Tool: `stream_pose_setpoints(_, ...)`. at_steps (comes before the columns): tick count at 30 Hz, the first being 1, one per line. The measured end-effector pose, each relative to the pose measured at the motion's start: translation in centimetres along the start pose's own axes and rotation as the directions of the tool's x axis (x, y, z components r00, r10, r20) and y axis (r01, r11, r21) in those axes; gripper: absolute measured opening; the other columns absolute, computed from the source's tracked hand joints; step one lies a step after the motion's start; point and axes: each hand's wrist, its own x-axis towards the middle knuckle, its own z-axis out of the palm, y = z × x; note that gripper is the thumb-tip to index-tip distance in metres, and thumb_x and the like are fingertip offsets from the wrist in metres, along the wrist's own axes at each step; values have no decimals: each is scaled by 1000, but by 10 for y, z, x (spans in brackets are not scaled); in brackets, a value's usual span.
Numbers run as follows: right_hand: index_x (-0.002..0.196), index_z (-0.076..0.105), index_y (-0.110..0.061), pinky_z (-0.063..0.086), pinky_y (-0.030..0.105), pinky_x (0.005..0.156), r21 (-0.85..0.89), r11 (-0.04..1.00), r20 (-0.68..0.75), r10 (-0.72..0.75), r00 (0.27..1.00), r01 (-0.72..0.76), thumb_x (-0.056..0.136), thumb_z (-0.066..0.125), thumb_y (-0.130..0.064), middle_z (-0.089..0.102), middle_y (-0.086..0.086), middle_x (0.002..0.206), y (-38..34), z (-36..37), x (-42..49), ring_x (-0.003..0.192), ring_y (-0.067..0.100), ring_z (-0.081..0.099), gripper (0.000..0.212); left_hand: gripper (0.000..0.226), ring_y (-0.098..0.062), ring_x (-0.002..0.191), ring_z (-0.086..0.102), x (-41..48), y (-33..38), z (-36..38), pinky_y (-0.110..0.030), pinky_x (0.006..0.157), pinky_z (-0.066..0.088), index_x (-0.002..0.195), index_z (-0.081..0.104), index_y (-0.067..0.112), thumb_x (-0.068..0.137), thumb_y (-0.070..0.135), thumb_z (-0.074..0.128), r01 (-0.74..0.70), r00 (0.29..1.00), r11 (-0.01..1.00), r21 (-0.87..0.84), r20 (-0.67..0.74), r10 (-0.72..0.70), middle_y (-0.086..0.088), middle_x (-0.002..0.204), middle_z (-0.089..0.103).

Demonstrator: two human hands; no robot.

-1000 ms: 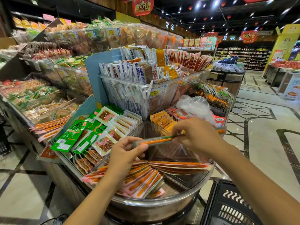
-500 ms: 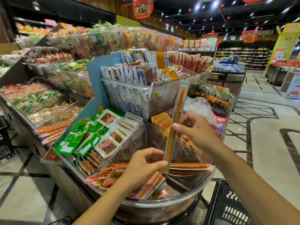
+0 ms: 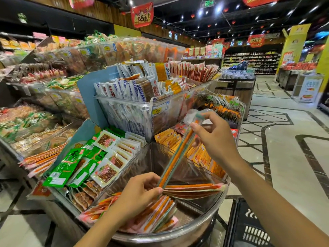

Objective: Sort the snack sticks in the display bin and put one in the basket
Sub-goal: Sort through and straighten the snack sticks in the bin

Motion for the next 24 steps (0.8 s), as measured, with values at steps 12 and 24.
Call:
stream_pose_setpoints(12,93,77,-14,55,33,59,-117,993,-195,-49,980,26,95,68,-13,72,6,70,29,-26,-9,52,15,68,8,28,-5,65,56,14,9,1,-28,61,47,92,58,38,79,49,80,-2,983,879,476,-159,88,14,73,60)
stream_pose_setpoints(24,123,61,-26,52,34,74,-385,920,-4,83,997,-78,87,71,-17,62,-8,81,71,-32,-39,75,8,61,39,23,-21,108,61,77,-15,13,-40,82,54,115,66,35,93,32,63,1,1000,553,833,12,-20,6,108,65)
